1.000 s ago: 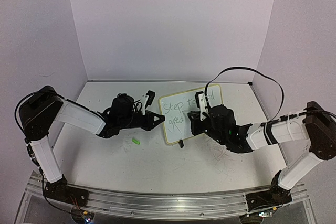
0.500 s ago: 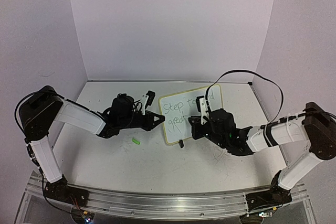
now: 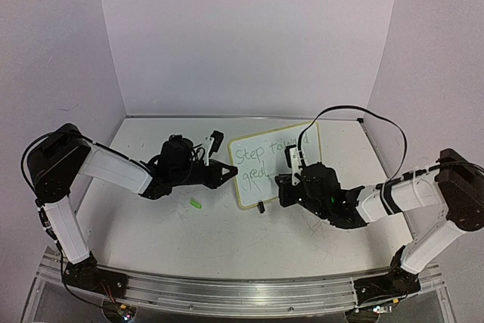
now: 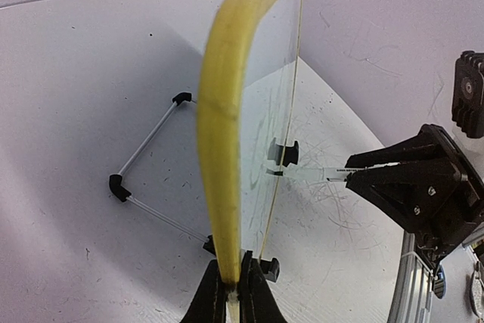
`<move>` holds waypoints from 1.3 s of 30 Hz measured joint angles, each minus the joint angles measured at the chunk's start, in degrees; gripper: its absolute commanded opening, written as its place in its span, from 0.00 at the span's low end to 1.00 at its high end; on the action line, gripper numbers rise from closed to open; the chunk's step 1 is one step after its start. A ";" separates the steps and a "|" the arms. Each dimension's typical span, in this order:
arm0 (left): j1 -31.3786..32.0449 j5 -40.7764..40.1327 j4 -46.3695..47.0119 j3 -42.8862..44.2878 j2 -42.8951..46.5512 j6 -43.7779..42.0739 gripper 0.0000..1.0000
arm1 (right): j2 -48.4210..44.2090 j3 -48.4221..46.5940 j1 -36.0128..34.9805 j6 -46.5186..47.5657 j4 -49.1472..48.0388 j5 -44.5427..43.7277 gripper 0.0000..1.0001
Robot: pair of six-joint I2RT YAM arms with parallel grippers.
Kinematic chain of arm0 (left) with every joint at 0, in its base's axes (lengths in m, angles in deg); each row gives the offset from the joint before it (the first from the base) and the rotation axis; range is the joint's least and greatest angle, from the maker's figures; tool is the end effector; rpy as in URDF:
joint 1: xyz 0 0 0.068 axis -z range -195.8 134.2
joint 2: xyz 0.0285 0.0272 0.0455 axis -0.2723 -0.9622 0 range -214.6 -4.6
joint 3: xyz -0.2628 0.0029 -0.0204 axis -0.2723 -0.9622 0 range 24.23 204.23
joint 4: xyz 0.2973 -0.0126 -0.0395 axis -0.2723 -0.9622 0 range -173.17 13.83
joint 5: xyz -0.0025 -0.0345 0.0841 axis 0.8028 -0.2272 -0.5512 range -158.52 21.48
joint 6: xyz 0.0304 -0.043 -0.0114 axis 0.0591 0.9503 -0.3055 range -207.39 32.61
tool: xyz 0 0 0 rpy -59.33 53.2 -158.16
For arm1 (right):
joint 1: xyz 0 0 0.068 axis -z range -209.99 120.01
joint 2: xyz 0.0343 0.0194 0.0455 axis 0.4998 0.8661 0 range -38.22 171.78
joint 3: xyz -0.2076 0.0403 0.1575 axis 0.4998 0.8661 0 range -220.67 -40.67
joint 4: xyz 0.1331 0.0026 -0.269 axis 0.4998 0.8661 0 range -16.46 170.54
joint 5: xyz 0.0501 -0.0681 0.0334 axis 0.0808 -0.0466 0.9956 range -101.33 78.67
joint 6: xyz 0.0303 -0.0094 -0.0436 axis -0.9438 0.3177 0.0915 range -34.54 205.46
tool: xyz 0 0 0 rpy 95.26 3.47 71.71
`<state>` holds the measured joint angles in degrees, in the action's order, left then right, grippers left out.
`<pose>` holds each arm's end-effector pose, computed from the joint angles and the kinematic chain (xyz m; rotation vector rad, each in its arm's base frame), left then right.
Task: Write a sentence on the whiteboard
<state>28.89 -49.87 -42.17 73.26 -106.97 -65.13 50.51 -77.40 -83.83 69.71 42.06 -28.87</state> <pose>0.2730 -0.2859 0.1329 0.6278 1.9486 -1.0737 0.2086 0.2672 0.1417 -0.4359 1.8971 0.5208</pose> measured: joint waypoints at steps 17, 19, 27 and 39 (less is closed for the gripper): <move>0.00 0.21 0.02 0.02 0.00 0.00 0.00 | -1.58 -1.62 0.17 4.45 -2.32 3.49 0.00; 0.00 0.21 0.02 0.02 0.00 -0.02 0.00 | -1.43 -1.72 0.17 4.58 -2.33 3.45 0.00; 0.00 0.16 -0.03 0.02 0.02 -0.02 0.00 | 0.87 -3.17 0.17 4.58 -2.26 2.50 0.00; 0.02 -0.02 -0.13 0.00 0.19 -0.08 0.00 | -2.00 -1.99 -0.12 3.57 0.21 -4.49 0.00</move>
<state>28.91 -49.89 -42.30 73.26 -106.78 -65.21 48.51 -79.39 -83.94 73.28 42.27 -33.36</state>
